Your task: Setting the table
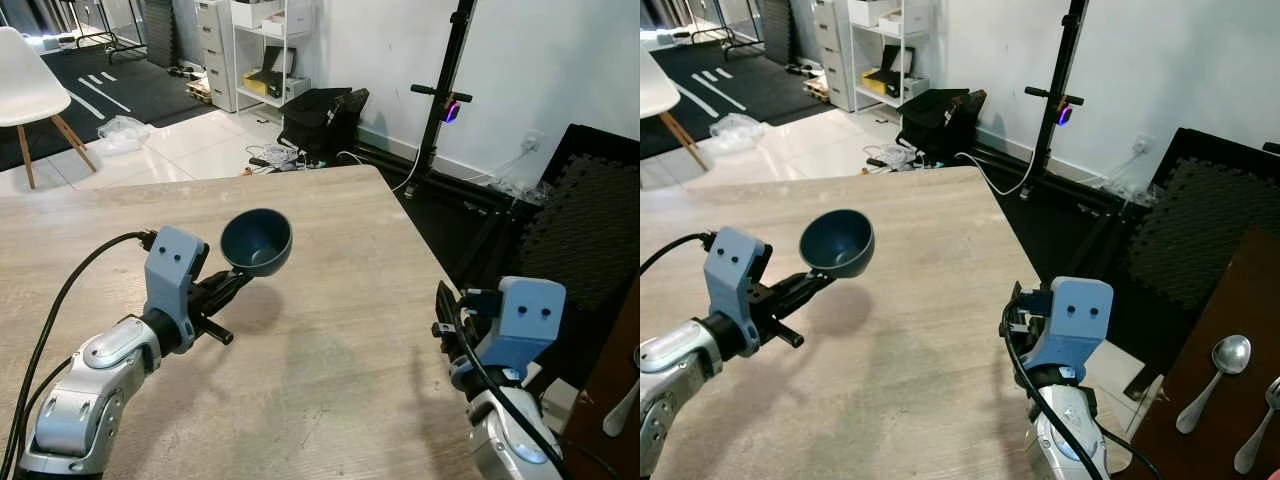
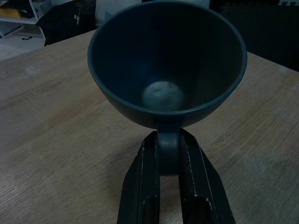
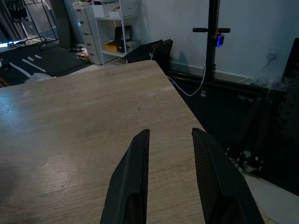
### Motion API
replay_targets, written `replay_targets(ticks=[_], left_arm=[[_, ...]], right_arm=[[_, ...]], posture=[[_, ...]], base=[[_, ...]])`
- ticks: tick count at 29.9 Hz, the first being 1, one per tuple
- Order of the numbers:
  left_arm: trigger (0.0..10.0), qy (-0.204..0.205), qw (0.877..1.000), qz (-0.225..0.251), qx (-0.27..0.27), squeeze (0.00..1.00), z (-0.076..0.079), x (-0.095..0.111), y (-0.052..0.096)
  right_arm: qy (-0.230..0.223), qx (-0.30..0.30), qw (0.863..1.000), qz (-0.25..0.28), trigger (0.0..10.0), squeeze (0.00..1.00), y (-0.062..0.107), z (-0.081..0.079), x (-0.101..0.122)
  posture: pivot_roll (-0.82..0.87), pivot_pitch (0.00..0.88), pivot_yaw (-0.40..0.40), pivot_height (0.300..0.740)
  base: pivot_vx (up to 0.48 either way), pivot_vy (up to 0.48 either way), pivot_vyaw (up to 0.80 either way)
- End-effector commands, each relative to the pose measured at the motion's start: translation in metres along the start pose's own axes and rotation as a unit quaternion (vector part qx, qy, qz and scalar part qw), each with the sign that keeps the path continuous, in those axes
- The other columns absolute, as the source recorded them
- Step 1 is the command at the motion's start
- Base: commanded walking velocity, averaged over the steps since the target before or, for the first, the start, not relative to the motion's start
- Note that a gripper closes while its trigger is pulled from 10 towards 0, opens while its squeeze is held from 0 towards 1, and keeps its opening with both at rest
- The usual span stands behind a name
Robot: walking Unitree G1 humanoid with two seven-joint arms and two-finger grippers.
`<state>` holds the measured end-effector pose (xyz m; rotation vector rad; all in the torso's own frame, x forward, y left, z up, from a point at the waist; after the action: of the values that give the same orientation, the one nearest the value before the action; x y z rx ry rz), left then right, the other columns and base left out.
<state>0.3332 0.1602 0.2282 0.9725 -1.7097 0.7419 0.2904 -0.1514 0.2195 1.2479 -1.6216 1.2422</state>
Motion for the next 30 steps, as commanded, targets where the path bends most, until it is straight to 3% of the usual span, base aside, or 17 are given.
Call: replay_targets(ticks=[1, 30], left_arm=[[10.0, -0.007, 1.0, -0.002, 0.003, 0.0, 0.0004, -0.0023, 0.0022], [10.0, -0.015, 1.0, -0.009, 0.002, 0.0, 0.0034, -0.0078, -0.0005]], right_arm=[[0.001, -0.009, 1.0, -0.007, 10.0, 0.0, 0.0021, 0.0042, -0.0046], [0.008, -0.009, 1.0, -0.01, 10.0, 0.0, 0.0027, 0.0052, -0.0057]], posture=[[0.04, 0.08, 0.059, 0.74], [0.02, 0.085, 0.058, 0.74]], base=[[0.0, 0.0, 0.0], [0.0, 0.0, 0.0]])
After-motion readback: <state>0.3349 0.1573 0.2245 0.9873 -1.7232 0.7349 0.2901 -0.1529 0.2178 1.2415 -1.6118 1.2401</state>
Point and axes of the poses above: a point about 5 cm out from each wrist's last joint towards the gripper, its own y axis pointing back from the gripper into the wrist, its own x axis along the axis of the wrist's last joint, z = x × y, the point moved 3 cm from there along -y, pointing out of the wrist towards the gripper, and after that the axes turned 11 degrees about -y, right-handed, at the moved point
